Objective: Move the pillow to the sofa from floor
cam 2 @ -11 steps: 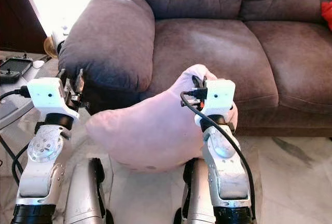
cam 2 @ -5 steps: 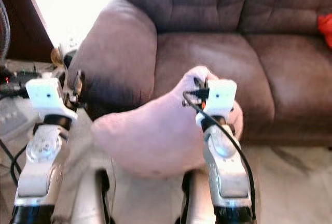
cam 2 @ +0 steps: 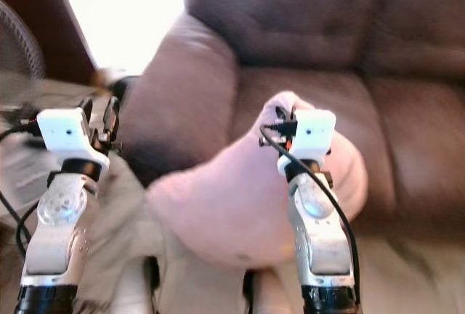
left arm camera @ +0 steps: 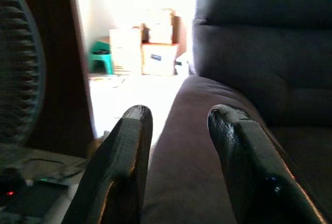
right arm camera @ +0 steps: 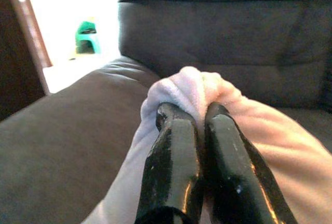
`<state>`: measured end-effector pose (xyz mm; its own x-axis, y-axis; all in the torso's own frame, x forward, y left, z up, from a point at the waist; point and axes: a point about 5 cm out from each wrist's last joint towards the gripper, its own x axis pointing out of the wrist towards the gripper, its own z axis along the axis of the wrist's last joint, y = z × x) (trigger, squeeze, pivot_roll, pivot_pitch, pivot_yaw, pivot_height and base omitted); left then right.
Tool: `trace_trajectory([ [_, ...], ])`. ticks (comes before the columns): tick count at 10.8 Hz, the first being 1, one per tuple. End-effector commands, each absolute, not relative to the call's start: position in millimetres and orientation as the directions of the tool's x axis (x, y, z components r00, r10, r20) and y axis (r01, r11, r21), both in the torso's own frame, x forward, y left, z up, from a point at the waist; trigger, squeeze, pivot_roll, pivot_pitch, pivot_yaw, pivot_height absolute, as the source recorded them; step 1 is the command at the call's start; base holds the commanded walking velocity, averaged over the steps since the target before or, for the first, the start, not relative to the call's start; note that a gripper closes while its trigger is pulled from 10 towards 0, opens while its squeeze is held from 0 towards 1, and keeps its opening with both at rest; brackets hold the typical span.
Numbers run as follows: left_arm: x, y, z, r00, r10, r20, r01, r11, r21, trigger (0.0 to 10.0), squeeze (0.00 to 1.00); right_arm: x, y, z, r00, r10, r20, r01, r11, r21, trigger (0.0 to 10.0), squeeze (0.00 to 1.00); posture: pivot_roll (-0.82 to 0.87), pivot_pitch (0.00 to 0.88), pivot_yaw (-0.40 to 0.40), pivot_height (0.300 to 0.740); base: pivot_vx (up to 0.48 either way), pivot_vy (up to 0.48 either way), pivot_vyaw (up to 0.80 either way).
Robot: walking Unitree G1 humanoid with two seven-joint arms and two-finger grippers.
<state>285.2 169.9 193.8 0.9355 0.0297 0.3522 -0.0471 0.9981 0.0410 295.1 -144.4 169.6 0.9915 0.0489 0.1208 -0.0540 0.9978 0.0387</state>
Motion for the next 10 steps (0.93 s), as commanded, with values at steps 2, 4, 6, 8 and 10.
trace_trajectory([
  [2, 287.2, 168.3, 195.4, 0.935, 0.032, 0.354, -0.047, 0.998, 0.036, 10.0, 0.00, 298.1, -142.4, 203.9, 0.961, 0.059, 0.272, -0.072, 0.997, 0.039, 10.0, 0.00, 0.13, 0.019, -0.086, 0.733, 0.000, 0.000, 0.00],
  [4, 288.5, 169.0, 196.4, 0.933, 0.033, 0.359, -0.047, 0.998, 0.029, 10.0, 0.00, 300.3, -141.1, 206.1, 0.958, 0.063, 0.279, -0.076, 0.996, 0.038, 10.0, 0.00, 0.13, 0.017, -0.090, 0.740, 0.000, 0.000, 0.00],
  [6, 289.7, 167.0, 197.2, 0.931, 0.026, 0.363, -0.038, 0.999, 0.025, 10.0, 0.00, 302.5, -141.8, 209.5, 0.955, 0.061, 0.291, -0.076, 0.996, 0.040, 10.0, 0.00, 0.13, 0.011, -0.091, 0.740, 0.000, 0.000, 0.00],
  [8, 291.0, 163.5, 196.9, 0.932, 0.012, 0.363, -0.021, 1.000, 0.019, 10.0, 0.00, 303.8, -143.4, 211.7, 0.951, 0.053, 0.305, -0.071, 0.996, 0.046, 10.0, 0.00, 0.13, 0.007, -0.092, 0.740, 0.000, 0.000, 0.00],
  [10, 291.7, 162.1, 196.0, 0.933, 0.005, 0.360, -0.012, 1.000, 0.020, 10.0, 0.00, 304.2, -144.4, 212.1, 0.950, 0.051, 0.309, -0.069, 0.996, 0.047, 10.0, 0.00, 0.13, 0.004, -0.093, 0.740, 0.000, 0.000, 0.00],
])
